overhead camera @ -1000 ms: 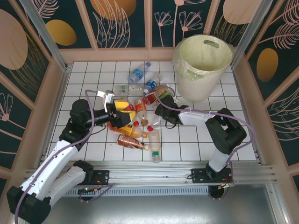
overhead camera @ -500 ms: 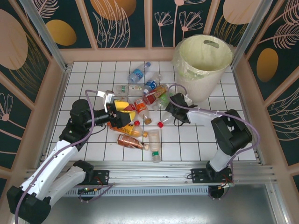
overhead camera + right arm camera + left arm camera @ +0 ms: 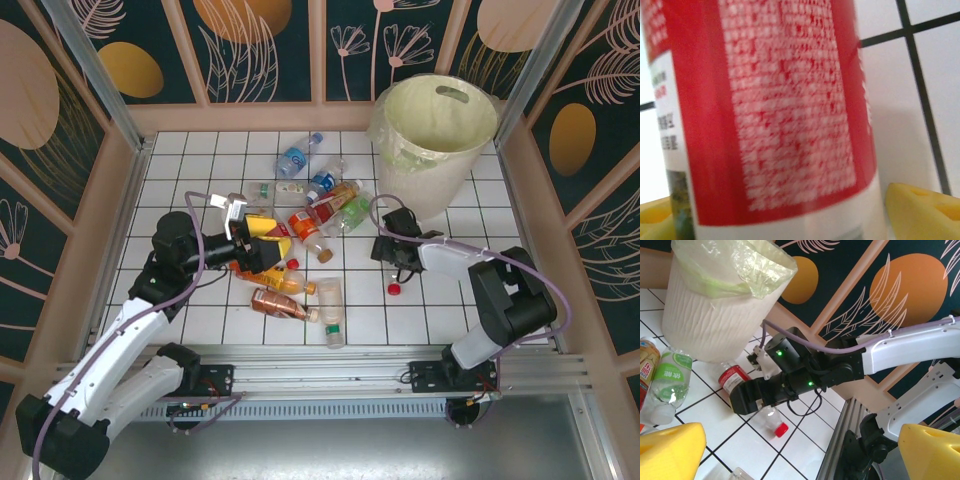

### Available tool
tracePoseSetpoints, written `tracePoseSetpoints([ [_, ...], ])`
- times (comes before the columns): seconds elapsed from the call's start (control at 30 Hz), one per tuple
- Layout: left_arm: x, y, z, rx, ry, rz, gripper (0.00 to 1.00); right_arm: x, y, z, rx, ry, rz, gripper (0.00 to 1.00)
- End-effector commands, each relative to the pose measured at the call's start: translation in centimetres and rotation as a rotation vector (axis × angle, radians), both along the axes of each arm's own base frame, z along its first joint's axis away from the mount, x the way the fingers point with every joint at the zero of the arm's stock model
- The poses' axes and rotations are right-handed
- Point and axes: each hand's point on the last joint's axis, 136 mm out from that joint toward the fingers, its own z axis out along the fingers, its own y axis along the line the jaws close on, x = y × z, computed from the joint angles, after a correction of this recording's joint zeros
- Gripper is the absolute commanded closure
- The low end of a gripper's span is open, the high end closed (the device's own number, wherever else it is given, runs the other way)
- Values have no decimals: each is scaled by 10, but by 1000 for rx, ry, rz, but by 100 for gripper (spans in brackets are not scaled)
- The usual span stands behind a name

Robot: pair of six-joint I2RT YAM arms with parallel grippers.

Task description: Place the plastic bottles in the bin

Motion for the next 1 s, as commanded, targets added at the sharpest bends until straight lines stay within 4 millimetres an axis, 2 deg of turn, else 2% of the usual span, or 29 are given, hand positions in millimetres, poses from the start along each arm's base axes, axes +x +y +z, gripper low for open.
tracePoseSetpoints([
  [0.0, -1, -2, -1, -7, -22, -12, 1, -11, -16, 6, -67, 39, 31, 15],
  [0.33, -1, -2, 0, -8, -21, -12, 1, 5, -7, -5, -107, 76, 125, 26],
  [0.5, 0, -2, -1, -6, -18, -13, 1, 11, -9, -1, -147, 61, 122, 33],
  [0.77, 1, -3, -1, -6, -16, -17, 1, 10, 16, 30, -216, -40, 223, 41],
  [0.87, 1, -4, -2, -6, -12, -19, 1, 9, 37, 49, -227, -94, 271, 44],
  [0.97, 1, -4, -2, -5, -13, -18, 1, 14, 56, 76, -222, -160, 301, 45],
])
